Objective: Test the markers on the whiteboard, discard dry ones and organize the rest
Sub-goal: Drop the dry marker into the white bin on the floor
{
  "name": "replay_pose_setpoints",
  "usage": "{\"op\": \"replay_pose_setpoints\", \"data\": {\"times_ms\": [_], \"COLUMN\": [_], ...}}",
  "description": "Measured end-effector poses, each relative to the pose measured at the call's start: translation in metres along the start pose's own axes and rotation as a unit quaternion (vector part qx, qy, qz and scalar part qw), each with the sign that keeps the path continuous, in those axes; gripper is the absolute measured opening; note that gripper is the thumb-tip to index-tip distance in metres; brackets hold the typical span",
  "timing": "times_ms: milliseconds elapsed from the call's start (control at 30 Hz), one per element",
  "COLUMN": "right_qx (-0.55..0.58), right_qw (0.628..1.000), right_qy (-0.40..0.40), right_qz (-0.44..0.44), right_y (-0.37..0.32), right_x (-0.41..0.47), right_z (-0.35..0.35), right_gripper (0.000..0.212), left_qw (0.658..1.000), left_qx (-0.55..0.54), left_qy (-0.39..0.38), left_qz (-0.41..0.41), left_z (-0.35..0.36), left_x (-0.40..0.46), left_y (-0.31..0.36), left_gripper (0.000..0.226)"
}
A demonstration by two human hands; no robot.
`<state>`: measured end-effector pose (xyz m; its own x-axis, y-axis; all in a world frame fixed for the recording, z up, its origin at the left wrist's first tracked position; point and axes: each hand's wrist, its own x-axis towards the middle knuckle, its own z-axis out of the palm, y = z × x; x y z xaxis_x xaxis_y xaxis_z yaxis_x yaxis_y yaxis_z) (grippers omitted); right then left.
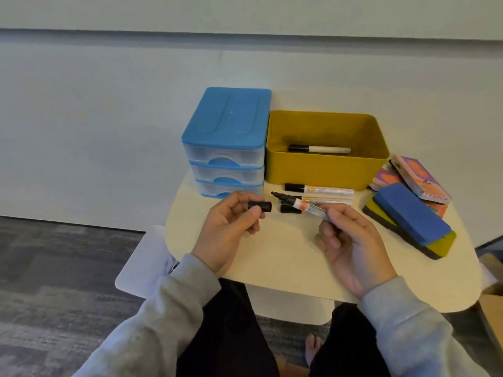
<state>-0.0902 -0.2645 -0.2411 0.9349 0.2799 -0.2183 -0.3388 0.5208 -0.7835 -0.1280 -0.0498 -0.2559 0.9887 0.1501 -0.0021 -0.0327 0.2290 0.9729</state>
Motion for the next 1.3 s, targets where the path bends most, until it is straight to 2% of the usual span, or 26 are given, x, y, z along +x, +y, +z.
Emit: {"op": "replay_pose_setpoints", "data": {"times_ms": [267,400,933,1067,1167,1300], "right_qx": [0.04,0.009,-0.049,-0.103,-0.145,-0.188], "right_qw": [0.999,1.0,0.998,0.993,0.987,0.979], "right_qy": [0.005,-0.004,-0.017,-0.013,-0.014,-0.022], "right_qz": [-0.012,-0.019,-0.041,-0.055,-0.075,-0.08], "right_y": [0.003,0.005,0.007,0.008,0.01,0.011], "right_x": [0.002,0.003,0.003,0.002,0.002,0.003], "right_z": [-0.004,-0.003,-0.004,-0.001,0.0,-0.001], "right_gripper": [0.016,0.006,0.01,0.023,0.014,0.021], "left_qw": [0.999,0.999,0.999,1.0,0.991,0.99], "left_qx": [-0.039,-0.046,-0.032,0.026,0.124,0.132], "left_qy": [0.013,0.011,-0.005,-0.004,-0.025,-0.022], "left_qz": [0.012,0.017,0.012,0.017,0.033,0.032], "left_z": [0.0,-0.001,-0.003,-0.003,-0.001,-0.001], "left_x": [-0.001,-0.001,-0.001,0.0,0.0,-0.001], "left_y": [-0.001,0.0,0.0,-0.003,-0.005,-0.003], "left_gripper": [0.025,0.023,0.022,0.021,0.017,0.017]}}
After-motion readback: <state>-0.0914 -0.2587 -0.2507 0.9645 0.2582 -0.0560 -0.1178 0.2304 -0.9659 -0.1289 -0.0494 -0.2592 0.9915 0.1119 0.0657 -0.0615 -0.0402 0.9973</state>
